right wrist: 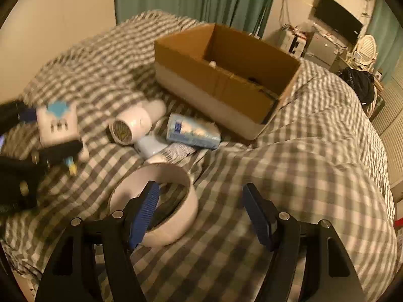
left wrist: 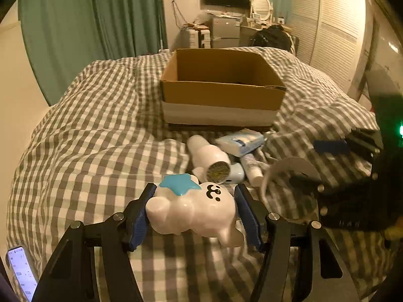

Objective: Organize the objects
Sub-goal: 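Grasp the white tape roll by its rim with the right gripper, then lower the plush toy into the box with the left gripper while the right drops the tape roll in, then grasp the white hair dryer with the left gripper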

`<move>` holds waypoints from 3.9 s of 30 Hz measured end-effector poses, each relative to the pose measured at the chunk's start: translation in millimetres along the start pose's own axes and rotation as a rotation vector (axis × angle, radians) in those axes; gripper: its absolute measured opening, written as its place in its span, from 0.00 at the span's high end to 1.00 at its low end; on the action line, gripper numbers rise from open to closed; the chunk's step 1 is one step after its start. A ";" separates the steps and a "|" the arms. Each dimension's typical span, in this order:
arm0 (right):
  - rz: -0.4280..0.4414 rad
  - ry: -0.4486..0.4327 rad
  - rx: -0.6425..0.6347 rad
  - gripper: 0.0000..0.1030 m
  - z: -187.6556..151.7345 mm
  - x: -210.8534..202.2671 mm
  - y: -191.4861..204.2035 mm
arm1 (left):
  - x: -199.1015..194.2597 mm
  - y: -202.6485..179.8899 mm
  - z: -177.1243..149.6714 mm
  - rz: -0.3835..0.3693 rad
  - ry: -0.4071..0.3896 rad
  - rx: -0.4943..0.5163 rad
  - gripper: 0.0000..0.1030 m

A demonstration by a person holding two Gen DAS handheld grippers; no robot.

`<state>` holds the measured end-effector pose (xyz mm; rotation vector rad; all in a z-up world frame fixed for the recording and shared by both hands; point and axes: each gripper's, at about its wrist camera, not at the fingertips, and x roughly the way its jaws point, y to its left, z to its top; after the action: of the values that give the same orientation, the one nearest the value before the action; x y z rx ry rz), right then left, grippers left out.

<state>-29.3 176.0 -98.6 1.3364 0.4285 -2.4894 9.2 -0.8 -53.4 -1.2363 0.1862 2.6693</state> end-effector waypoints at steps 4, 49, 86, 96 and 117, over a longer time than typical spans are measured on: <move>-0.017 0.037 -0.044 0.53 -3.0 11.4 8.8 | 4.8 3.2 -1.2 0.013 0.004 -0.005 0.37; -0.148 -0.269 0.034 0.93 205.7 15.7 -119.4 | 142.7 0.7 244.7 -0.033 -0.156 0.101 0.37; -0.011 -0.249 0.274 0.39 121.8 19.7 -92.7 | 114.2 34.1 120.0 -0.015 -0.031 -0.090 0.08; -0.065 -0.186 0.188 0.37 79.1 21.7 -53.3 | 108.4 6.9 83.9 -0.049 0.020 -0.024 0.08; -0.021 -0.185 0.187 0.37 62.8 15.8 -41.1 | 123.6 1.7 58.3 -0.153 0.152 -0.079 0.52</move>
<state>-100.8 187.7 -73.6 1.1544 0.1736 -2.6960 -112.6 23.9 -110.4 -1.4181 0.0063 2.4755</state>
